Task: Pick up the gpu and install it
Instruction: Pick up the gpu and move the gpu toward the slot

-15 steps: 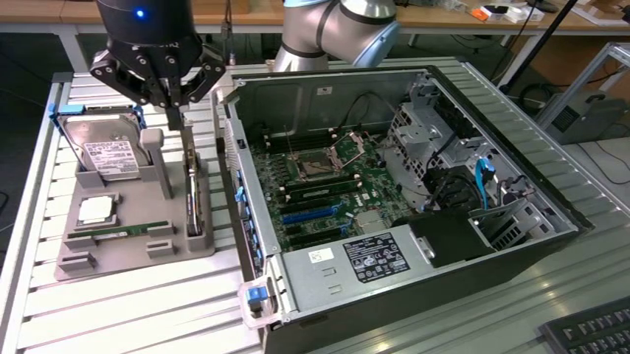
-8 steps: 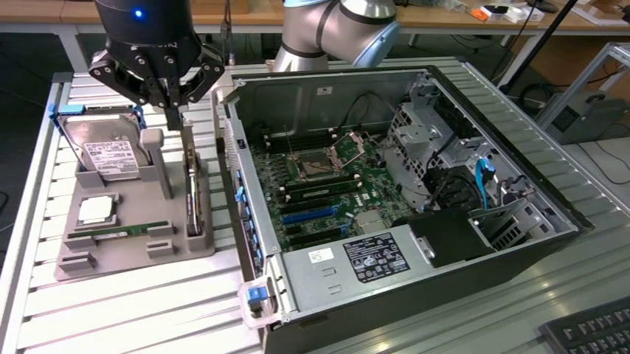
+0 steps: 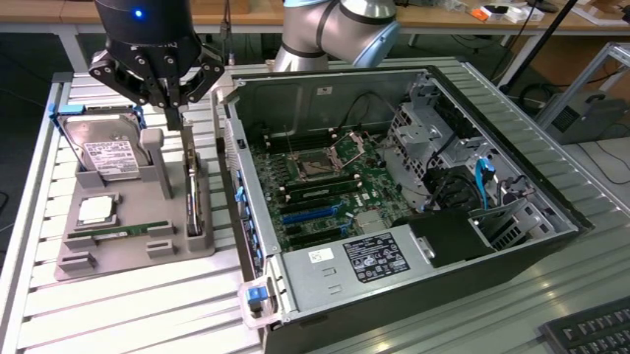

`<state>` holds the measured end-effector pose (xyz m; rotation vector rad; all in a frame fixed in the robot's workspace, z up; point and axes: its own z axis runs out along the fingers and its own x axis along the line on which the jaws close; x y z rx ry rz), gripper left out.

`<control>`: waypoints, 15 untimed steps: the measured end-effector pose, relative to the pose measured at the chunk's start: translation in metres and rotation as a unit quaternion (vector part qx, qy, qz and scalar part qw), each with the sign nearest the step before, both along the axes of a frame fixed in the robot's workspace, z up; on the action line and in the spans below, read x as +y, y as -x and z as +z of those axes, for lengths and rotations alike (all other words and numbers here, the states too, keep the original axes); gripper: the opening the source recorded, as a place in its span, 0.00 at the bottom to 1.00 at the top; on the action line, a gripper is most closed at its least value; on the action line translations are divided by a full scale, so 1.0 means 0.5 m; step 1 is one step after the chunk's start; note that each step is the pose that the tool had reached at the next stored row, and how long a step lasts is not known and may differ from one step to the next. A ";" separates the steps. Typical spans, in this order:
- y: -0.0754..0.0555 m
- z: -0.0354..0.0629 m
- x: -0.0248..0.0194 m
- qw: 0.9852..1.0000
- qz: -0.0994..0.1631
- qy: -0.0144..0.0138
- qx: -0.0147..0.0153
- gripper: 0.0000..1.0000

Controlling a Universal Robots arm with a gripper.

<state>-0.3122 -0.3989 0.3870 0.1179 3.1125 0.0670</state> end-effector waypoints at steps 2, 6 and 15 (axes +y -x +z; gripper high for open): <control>0.000 0.000 0.0000 1.000 0.000 0.000 0.000 0.11; 0.000 0.000 0.0000 1.000 0.000 0.000 0.000 0.30; 0.000 0.000 0.0000 1.000 0.000 0.000 0.000 0.36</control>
